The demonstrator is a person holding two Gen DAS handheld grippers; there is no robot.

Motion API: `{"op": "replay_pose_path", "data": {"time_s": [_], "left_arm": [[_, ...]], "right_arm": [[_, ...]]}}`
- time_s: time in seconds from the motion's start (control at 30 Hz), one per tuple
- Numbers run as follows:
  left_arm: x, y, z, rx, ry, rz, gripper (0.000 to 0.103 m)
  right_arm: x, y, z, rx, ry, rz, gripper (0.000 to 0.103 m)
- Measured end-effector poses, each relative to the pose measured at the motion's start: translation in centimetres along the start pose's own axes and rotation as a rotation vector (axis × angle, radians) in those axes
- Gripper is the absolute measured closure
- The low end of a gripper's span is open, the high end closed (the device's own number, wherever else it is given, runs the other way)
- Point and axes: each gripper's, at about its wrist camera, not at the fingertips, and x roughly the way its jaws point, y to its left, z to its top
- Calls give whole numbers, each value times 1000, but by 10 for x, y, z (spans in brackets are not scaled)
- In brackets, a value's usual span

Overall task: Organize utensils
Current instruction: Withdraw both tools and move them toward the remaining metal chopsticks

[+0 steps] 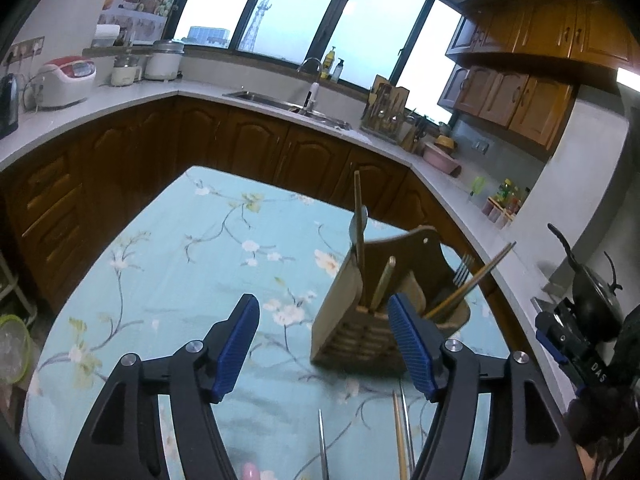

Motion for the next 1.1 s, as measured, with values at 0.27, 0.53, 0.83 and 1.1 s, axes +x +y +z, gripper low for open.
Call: {"op": "replay_pose_path", "data": {"time_s": [0.27,0.53,0.83,1.1], "left_arm": [[-21,1,-12,-3,11,-4,36],[-31,4,-33,-16,53,10,36],[-33,4,-46,-27,105,28,36],[-31,0,-59,-16,151,42,36]], "right_arm": [[-16,-3,-19,-11,35,-17,30],[-25,-10,-39,4,71,-32,30],[-33,-15,-54,9,95,-37,30],[-34,-17,-65,9,119,-43,30]]}}
